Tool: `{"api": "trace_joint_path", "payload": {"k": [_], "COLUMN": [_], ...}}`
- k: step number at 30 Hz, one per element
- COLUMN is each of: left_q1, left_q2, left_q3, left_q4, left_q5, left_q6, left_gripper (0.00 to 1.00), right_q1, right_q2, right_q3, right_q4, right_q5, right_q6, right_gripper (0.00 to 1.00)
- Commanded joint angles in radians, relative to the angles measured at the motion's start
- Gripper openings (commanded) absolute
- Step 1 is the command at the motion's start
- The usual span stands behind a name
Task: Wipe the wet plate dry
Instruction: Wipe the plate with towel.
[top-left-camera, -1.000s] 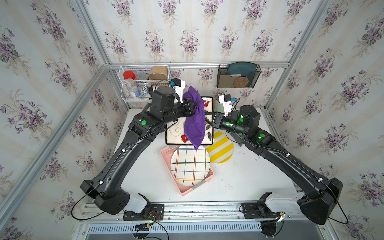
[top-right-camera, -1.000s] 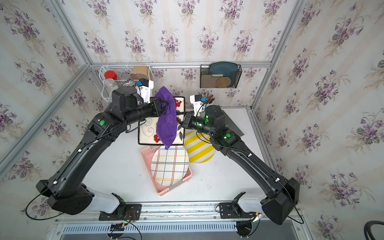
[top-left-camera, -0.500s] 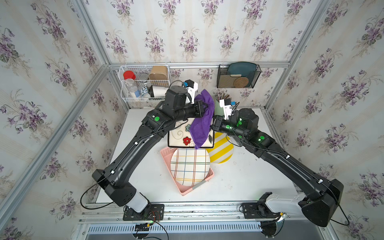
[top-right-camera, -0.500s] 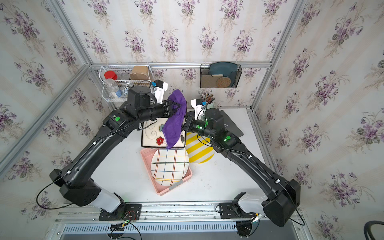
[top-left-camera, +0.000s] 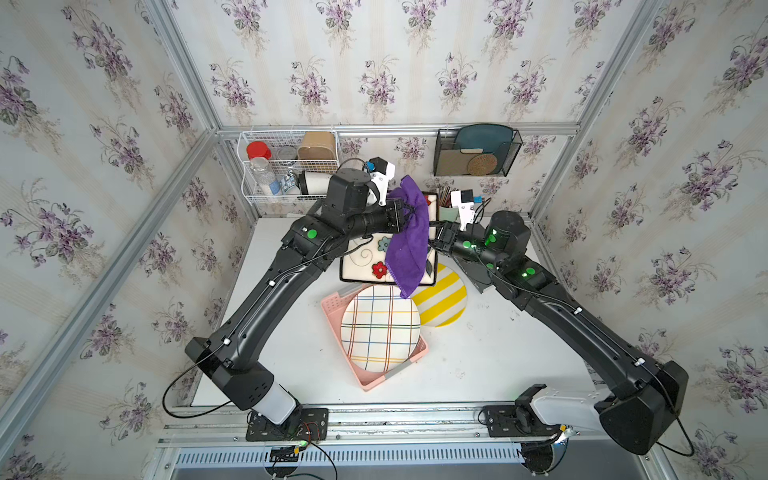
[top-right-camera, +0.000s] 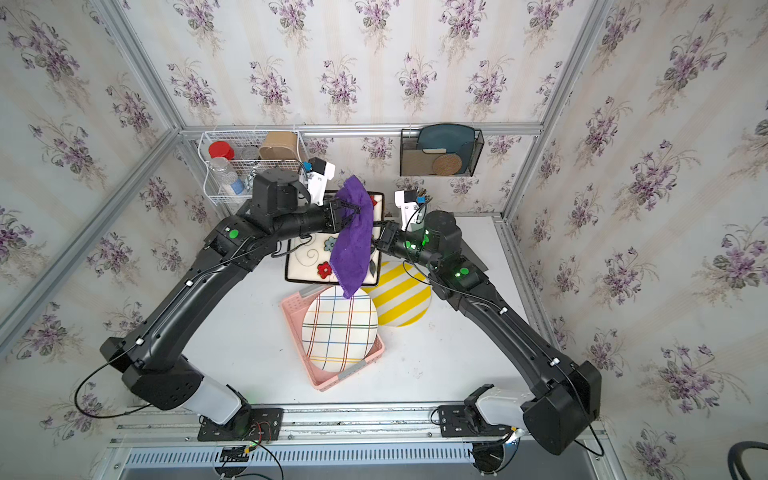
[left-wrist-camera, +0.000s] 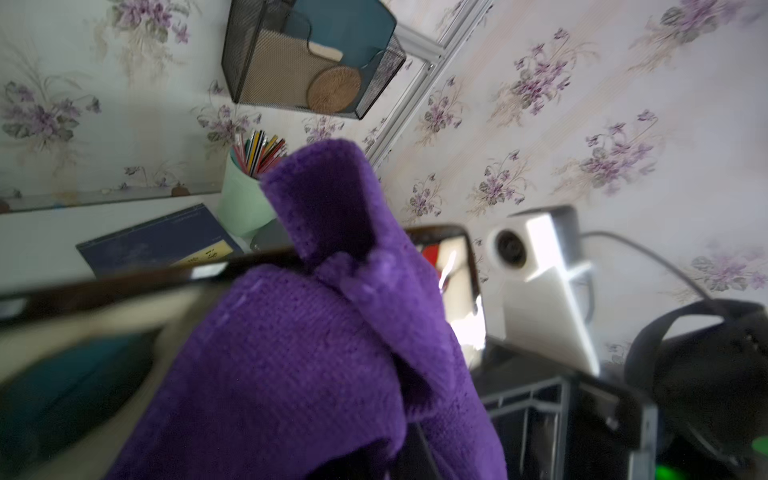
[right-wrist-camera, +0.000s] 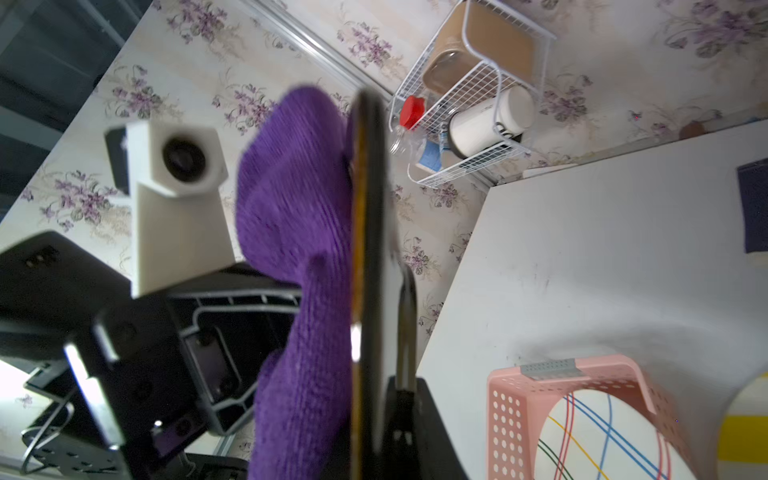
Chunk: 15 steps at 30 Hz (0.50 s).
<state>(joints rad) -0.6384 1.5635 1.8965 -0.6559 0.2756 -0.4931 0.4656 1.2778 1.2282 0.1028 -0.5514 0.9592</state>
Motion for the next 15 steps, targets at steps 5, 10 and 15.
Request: {"api": "trace_joint_path", "payload": {"k": [5, 10, 15], "left_q1": [0.136, 0.221, 0.208], "left_q2": [-0.134, -0.134, -0.022], "left_q3": [-0.003, -0.066, -0.015], "left_q4": [0.097, 0.608, 1.066], "left_q5": [0.160, 0.469, 0.567], "left_q6": [-0.210, -0.587, -0.896], "left_gripper": [0.00, 0.00, 0.00], "right_q1": [-0.341, -0.377, -0.295], "right_q2": [-0.093, -0.027, 0.079], "right_q3": [-0.071, -0.154, -0.101], "right_q4": [0.599, 1.023, 1.275], "right_q5": [-0.077, -0.057, -0.042], "right_q6": [0.314, 0.652, 0.765], "right_gripper": [0.00, 0.00, 0.00]}}
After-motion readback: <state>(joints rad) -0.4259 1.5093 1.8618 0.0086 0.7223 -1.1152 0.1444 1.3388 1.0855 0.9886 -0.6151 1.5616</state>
